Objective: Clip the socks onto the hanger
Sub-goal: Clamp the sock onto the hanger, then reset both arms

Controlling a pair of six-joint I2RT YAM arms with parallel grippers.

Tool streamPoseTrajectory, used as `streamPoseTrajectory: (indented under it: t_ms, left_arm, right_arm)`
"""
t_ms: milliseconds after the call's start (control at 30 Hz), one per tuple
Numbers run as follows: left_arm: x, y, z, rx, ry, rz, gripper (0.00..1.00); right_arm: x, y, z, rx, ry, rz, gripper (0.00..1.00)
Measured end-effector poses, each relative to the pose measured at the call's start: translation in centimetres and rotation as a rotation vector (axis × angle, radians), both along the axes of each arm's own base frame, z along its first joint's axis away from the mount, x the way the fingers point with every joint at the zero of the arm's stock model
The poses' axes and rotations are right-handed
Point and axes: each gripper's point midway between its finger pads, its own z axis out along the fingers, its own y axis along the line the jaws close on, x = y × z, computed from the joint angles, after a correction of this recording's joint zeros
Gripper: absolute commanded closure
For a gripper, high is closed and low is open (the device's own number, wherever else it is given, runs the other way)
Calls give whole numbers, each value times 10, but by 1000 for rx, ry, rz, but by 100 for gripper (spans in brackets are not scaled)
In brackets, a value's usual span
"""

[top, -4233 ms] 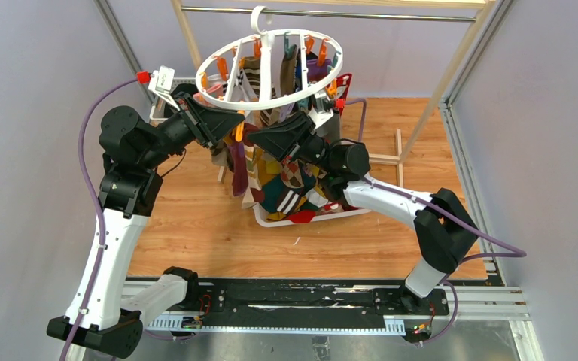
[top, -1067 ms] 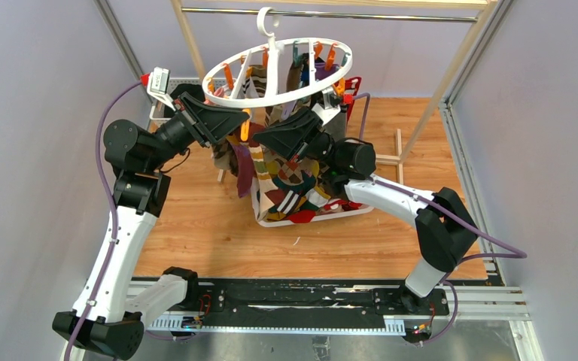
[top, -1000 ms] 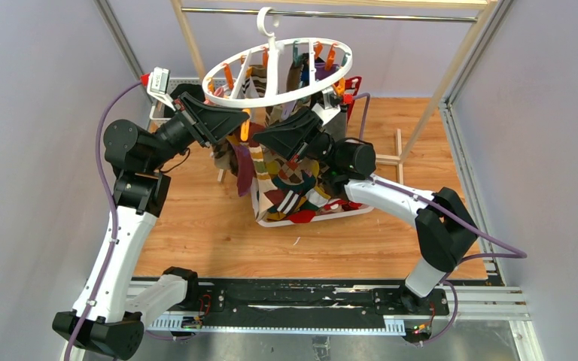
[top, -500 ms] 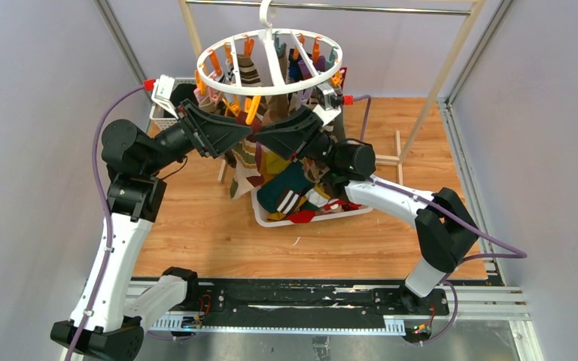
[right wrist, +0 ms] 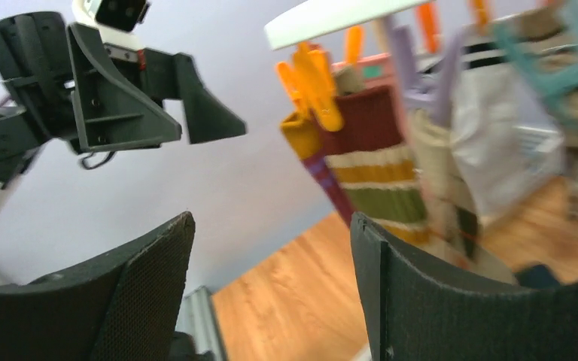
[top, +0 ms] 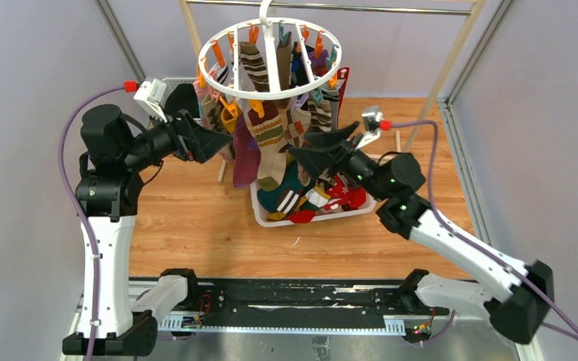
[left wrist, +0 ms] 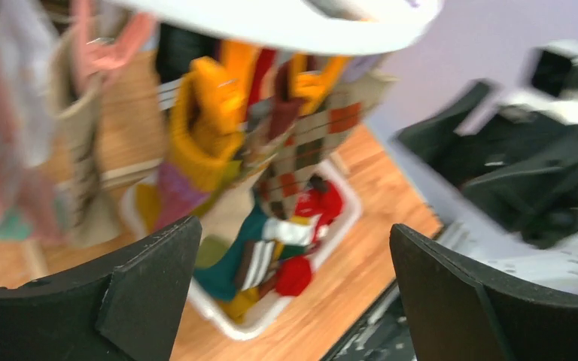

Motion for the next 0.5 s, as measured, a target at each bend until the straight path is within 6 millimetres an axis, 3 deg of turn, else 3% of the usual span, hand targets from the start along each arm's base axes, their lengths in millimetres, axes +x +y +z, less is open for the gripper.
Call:
streamPoseTrajectory:
  t_ms: [133,200,233,267,300,433,500]
  left_arm:
    - [17,35,-37,145,49,118,0]
    - [28,54,-69,224,81,179,0]
    - [31,63,-88,260,104,208,0]
    - [34,77,-123,314,154,249,0]
    - [34,81,-130,321,170,263,0]
    - [34,108,-204,403,242,353,0]
    - [33,115,-231,431,253,378,0]
  right_arm:
    - [9,-53,-7,-143,-12,-267,22]
    - [17,-81,-16,-214,0,-411,21]
    - [24,-99,-24,-262,19,-508,20]
    - [30,-119,-31,-303,36,-604,20]
    - [34,-136,-38,-336,51,-681,20]
    - [49,-218,-84,-488,144,-1018,19]
    - [52,-250,-105,-537,195,-1133,18]
